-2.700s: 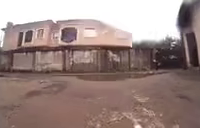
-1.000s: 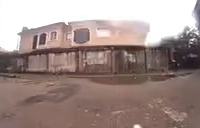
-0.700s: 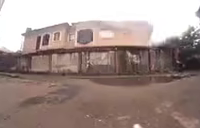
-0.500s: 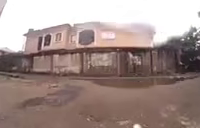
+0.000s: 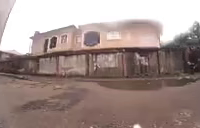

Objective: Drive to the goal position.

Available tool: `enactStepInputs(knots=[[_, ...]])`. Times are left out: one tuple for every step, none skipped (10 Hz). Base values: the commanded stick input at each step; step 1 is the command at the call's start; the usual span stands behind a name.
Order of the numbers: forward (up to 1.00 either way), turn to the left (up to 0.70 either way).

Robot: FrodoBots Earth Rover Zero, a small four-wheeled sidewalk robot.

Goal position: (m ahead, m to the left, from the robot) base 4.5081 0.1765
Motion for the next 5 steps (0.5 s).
enactStepInputs(knots=[[0.5,0.11],[0.5,-0.21],[0.5,-0.27],[0.5,-0.27],[0.5,-0.27]])
